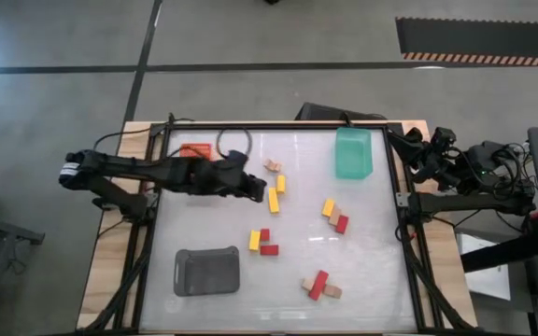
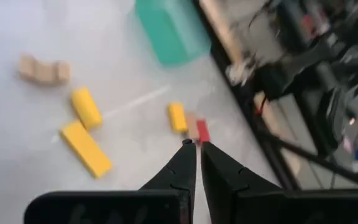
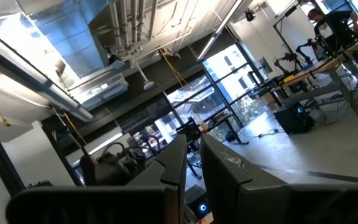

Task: Sort & place blocks by color
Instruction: Put the yellow block into the black bin

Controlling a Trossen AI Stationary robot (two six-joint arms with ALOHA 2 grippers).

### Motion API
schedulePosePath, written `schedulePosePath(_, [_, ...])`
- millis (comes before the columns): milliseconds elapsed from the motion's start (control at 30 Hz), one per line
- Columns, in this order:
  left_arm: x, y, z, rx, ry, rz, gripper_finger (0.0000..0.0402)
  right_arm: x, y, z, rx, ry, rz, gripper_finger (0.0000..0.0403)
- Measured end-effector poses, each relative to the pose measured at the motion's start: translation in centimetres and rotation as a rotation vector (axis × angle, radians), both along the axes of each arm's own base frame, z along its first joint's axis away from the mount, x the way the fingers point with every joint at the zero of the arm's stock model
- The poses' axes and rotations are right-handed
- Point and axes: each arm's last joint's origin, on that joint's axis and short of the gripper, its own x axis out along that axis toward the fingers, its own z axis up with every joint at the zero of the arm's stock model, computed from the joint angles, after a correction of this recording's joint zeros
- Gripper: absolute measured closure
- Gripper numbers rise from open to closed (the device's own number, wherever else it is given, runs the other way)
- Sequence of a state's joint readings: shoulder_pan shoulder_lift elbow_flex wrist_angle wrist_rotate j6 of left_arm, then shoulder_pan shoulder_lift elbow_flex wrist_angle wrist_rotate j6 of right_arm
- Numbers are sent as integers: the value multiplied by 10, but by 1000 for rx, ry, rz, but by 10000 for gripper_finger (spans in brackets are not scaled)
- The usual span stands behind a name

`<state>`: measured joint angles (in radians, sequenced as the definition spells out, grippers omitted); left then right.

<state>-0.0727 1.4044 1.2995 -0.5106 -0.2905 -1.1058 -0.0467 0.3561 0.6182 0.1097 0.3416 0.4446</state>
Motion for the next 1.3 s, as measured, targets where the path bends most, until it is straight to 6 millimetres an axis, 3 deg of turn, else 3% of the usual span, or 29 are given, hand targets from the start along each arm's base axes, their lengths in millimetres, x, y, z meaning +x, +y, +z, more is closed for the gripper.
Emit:
schedulePosePath(167, [27, -1, -11, -132, 20, 36, 400, 0, 0, 0, 0, 0, 0, 364])
schedulePosePath(333, [53, -4, -34, -274, 79, 108, 401, 0, 0, 0, 0, 0, 0, 364])
schedulePosePath(533, [78, -5, -54, -325, 217, 149, 401, 0, 0, 0, 0, 1, 1, 364])
schedulePosePath(733, [91, -2, -65, -306, 443, 199, 401, 0, 0, 0, 0, 2, 0, 364])
schedulePosePath(933, [111, 11, -87, -305, 480, 240, 402, 0, 0, 0, 0, 3, 1, 364])
schedulePosePath(1300, [117, 41, -121, -323, 542, 332, 397, -3, 0, 0, -1, -8, 1, 364])
